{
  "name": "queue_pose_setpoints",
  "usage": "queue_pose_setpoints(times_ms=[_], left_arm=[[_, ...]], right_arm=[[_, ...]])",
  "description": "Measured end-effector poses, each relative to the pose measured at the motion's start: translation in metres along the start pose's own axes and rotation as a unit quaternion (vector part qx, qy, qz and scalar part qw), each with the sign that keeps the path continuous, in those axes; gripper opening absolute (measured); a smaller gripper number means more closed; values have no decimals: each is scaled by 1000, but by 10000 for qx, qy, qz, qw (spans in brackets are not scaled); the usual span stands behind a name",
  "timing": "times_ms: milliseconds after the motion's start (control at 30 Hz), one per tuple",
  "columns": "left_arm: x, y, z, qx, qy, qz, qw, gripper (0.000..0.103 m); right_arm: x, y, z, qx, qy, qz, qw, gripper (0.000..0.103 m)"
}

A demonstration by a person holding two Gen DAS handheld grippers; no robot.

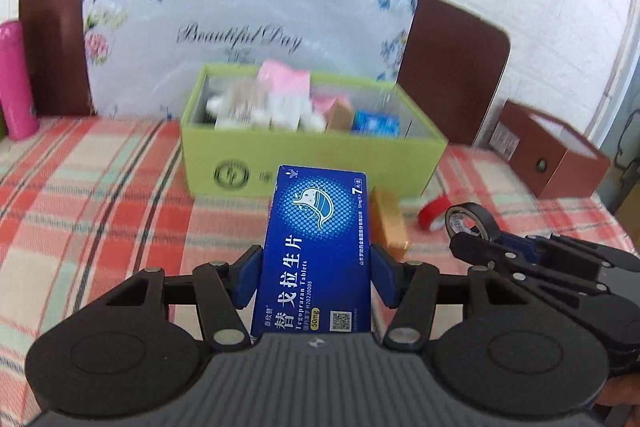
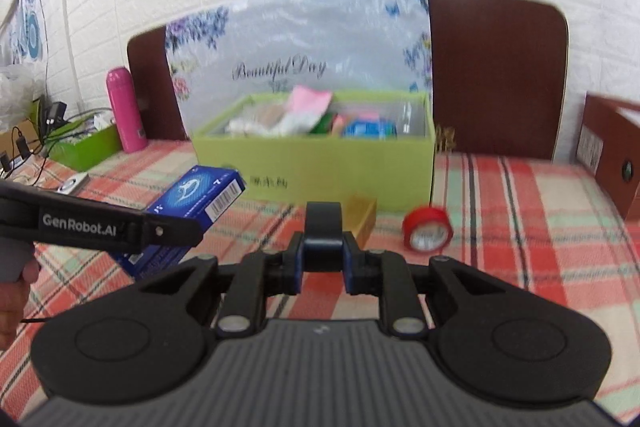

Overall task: Organize objects
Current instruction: 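Lift both items into the lime-green box and open both tools, then move both tools back toward the gold box and red tape roll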

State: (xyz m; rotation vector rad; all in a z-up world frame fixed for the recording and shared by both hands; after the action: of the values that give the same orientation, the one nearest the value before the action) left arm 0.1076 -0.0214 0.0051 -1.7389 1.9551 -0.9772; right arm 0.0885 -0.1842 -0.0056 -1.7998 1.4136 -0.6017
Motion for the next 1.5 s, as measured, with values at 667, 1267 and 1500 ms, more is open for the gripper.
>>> queue_pose_setpoints(times_ms=[667,1267,1500], left_arm=[[15,-143,49,859,302,24,9958,60],[-13,-113,77,411,-205,-192,9988,84],[1,-88,32,430,-488,-170,9977,85]], right_arm=[[60,-122,83,811,451,-196,9955,18],[62,-81,102,495,680,-162,9963,101],[54,-72,42,718,553,73,9959,103]])
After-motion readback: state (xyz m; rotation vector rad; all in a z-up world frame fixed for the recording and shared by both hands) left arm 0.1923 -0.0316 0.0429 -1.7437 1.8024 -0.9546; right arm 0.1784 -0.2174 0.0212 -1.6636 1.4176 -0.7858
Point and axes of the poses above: each gripper's, at about its wrist camera, not at the fingertips, and z roughly the way its jaws point, x to its right, y to its underside, the point moved 5 cm from there along z, roughly the way its jaws point, and after that the axes turned 10 degrees about -x, right-handed, at the moved point
